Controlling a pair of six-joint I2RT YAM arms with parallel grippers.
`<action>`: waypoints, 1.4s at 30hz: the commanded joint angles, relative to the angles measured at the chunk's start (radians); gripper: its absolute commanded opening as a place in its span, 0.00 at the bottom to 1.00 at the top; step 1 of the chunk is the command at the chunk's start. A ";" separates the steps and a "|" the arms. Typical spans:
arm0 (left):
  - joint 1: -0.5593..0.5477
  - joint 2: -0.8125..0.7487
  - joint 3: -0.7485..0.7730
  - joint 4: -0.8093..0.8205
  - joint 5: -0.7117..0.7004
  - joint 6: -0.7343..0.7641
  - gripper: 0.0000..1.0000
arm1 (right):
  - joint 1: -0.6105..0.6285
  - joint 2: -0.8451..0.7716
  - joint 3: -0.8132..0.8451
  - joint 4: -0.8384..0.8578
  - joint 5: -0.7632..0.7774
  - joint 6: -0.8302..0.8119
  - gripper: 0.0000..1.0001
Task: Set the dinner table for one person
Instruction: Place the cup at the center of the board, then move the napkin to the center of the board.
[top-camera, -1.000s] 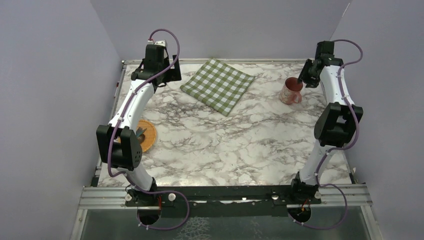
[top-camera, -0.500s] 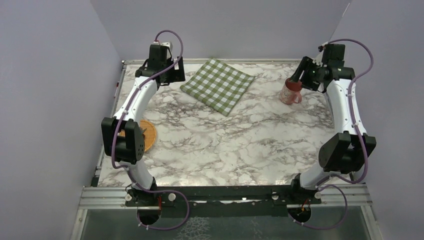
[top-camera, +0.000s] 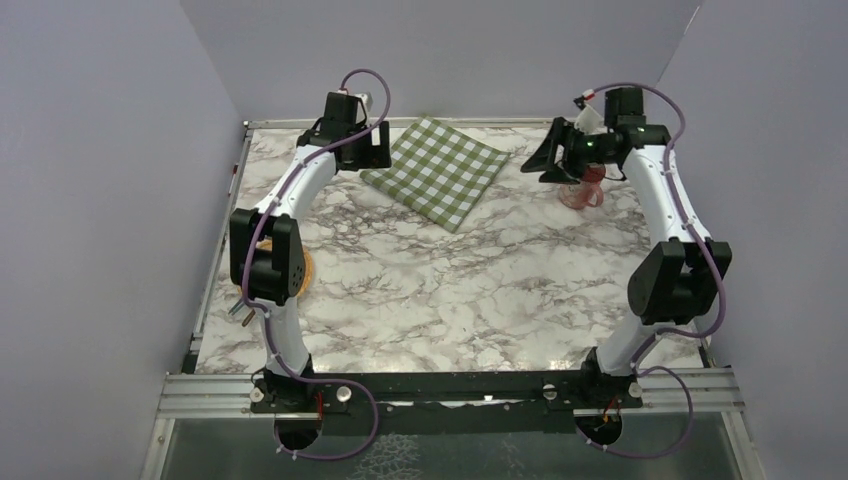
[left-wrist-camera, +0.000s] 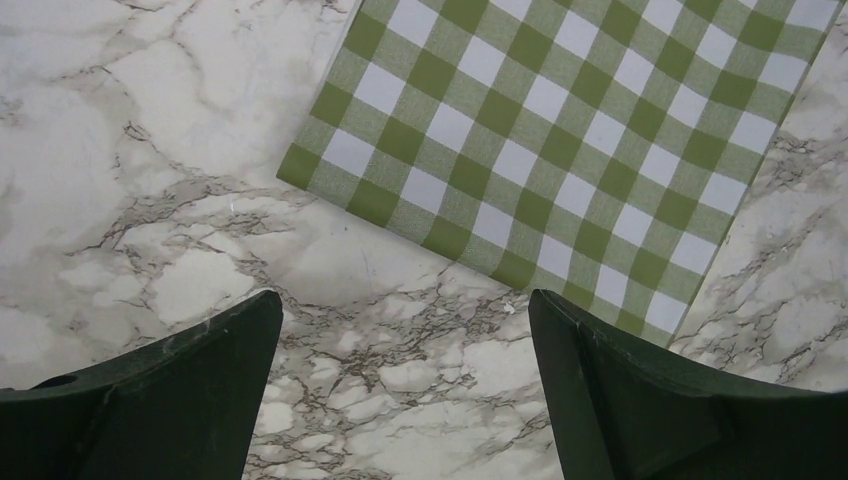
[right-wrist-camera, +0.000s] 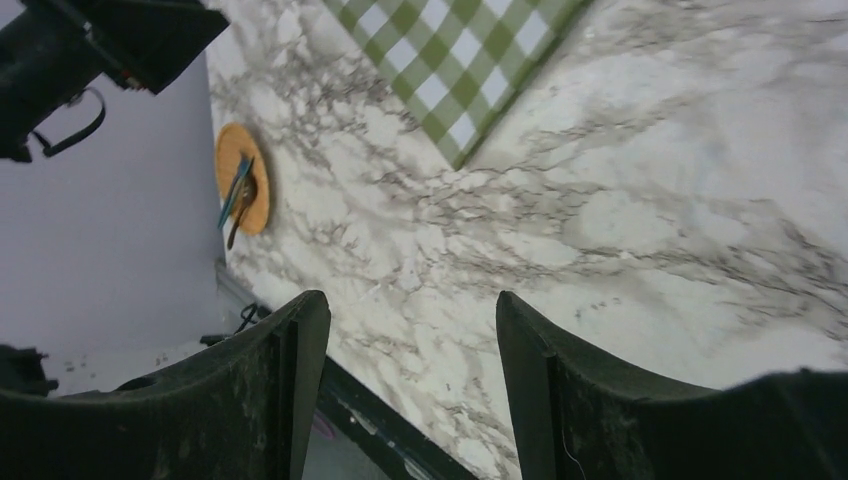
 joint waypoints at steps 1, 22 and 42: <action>-0.005 0.017 -0.003 0.012 0.020 -0.002 0.97 | 0.130 0.071 0.088 -0.070 -0.084 -0.026 0.67; -0.004 0.173 0.091 0.021 -0.003 -0.043 0.98 | 0.480 0.283 0.014 0.045 0.204 0.242 0.67; 0.079 0.325 0.102 0.148 0.019 -0.130 0.98 | 0.507 0.341 0.010 0.048 0.322 0.329 0.67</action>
